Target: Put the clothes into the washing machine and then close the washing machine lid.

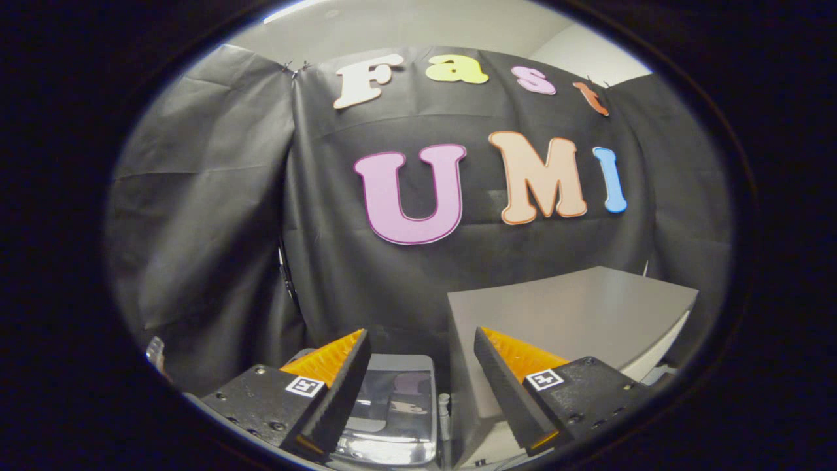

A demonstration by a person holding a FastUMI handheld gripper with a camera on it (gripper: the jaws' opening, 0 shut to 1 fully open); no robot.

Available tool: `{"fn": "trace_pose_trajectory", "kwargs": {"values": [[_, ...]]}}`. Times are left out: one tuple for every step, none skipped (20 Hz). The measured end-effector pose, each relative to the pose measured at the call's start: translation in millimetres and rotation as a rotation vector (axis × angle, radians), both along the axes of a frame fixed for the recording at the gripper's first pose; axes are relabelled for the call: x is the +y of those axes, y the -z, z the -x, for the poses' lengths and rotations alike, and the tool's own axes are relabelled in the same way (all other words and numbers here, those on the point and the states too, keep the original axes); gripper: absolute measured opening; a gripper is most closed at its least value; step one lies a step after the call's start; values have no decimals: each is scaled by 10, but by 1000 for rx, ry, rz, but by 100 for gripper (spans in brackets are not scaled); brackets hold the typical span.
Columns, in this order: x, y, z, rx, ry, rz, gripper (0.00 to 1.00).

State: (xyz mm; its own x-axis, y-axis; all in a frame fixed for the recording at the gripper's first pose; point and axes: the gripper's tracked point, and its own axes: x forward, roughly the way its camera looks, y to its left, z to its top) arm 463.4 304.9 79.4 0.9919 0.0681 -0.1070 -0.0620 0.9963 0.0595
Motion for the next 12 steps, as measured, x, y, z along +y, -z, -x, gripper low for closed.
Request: {"fn": "trace_pose_trajectory", "kwargs": {"values": [[-64, -2, 53, -8, 7, -3, 96], [-139, 7, 114, -16, 10, -12, 96], [-196, 9, 160, -27, 9, -25, 96], [-220, 13, 188, -41, -2, -47, 96], [-254, 35, 228, -49, -14, -72, 96], [-277, 62, 258, -57, -22, -97, 96], [-315, 74, 300, -70, -29, -122, 96], [-356, 80, 272, -85, -38, -140, 96], [-405, 78, 285, -102, -35, -144, 96], [-430, 86, 318, -117, -35, -141, 96], [-472, 82, 357, -135, -30, -133, 96], [-555, 93, 368, -156, -25, -117, 96]]}}
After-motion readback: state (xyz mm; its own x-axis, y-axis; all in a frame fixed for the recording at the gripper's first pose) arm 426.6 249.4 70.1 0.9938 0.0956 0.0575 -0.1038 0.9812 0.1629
